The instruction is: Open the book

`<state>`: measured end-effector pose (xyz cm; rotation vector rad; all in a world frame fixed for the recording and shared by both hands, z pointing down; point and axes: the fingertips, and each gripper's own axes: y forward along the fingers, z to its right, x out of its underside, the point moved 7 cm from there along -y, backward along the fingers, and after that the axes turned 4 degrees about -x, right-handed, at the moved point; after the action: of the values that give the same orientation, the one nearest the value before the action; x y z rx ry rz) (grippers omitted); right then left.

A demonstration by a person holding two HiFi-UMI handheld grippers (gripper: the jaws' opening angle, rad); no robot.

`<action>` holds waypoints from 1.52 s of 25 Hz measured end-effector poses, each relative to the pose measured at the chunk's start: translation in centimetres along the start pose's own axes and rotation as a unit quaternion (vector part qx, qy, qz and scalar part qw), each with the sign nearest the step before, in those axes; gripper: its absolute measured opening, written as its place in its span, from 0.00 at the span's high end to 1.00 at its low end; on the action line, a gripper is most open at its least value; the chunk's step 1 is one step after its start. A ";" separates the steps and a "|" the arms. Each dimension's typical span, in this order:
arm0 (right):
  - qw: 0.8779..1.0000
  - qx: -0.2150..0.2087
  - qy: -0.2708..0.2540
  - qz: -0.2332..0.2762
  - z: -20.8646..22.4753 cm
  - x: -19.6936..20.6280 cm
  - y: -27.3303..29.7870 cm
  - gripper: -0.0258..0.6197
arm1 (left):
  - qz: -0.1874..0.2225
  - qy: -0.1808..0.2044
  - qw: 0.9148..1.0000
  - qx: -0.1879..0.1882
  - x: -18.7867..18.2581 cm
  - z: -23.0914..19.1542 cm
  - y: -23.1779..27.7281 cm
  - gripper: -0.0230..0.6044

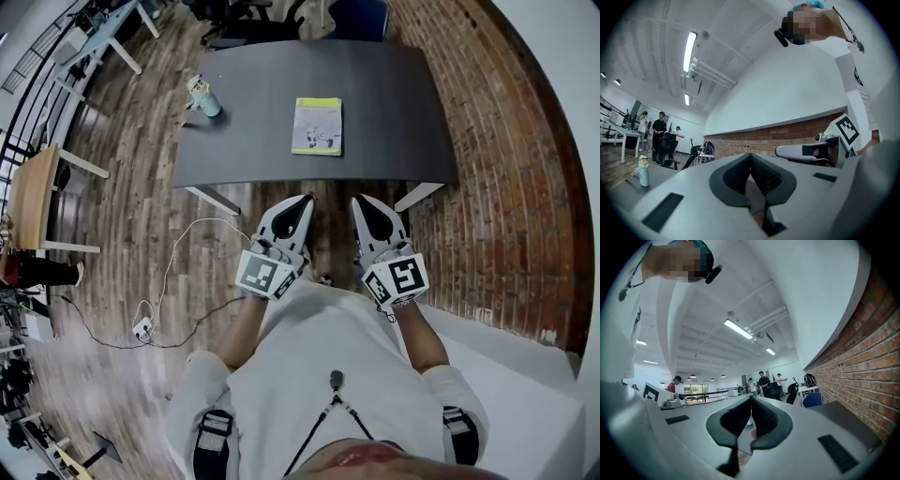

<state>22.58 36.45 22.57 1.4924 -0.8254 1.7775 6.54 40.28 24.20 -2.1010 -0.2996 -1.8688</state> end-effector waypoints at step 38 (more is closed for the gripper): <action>0.998 0.056 -0.005 -0.017 13.1 0.6 30.9 0.91 | -0.010 -0.032 0.998 0.047 1.2 -27.5 23.2 0.93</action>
<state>4.78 7.99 23.58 1.5776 -0.7116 1.8193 -10.47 8.62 25.97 -2.1045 -0.4154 -1.7657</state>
